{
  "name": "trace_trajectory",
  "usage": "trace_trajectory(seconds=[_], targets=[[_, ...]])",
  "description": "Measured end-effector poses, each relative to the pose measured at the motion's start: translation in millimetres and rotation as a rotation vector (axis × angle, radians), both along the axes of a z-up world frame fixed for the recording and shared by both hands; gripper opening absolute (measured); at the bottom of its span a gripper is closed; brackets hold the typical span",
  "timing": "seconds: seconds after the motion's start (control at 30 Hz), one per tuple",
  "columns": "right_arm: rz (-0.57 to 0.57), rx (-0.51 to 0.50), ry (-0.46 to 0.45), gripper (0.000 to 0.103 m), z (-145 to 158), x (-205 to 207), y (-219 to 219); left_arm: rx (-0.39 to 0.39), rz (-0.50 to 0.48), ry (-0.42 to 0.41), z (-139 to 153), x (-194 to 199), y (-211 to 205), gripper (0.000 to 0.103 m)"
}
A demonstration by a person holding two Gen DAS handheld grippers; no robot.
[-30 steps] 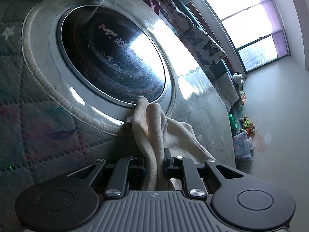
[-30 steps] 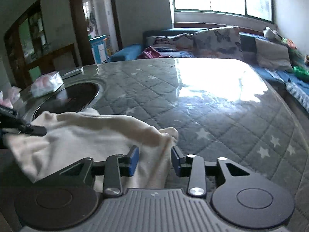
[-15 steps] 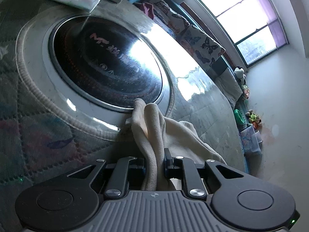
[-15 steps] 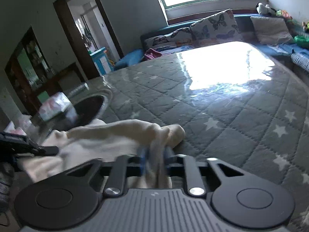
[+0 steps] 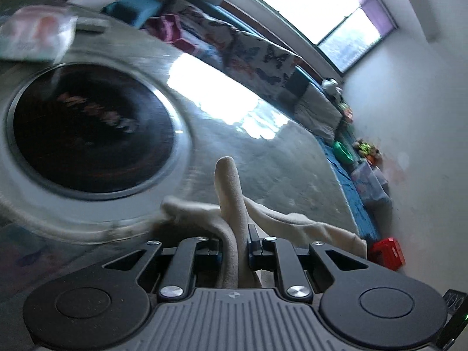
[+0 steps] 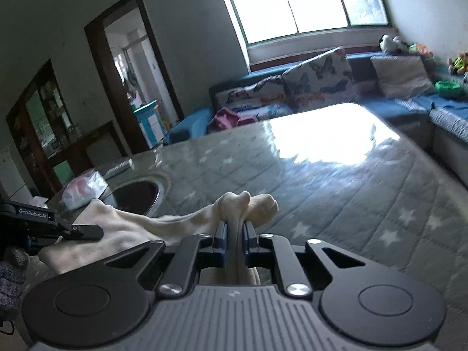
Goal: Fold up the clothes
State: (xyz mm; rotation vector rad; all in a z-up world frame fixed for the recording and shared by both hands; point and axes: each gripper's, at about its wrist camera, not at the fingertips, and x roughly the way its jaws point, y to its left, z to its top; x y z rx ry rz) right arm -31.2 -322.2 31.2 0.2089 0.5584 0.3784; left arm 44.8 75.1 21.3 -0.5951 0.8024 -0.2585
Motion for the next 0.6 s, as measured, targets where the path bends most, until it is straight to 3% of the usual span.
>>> trace_trajectory(seconds=[0.4,0.6], targets=[[-0.193,-0.106,-0.053,0.009,25.8,8.4,-70.9,-0.002,-0.159,-0.027,11.5,47.0,-102.2,0.015],[-0.275,-0.150,-0.039,0.009,23.3,21.6,-102.1,0.022,-0.232,-0.017,7.6,65.1,-150.5,0.015]])
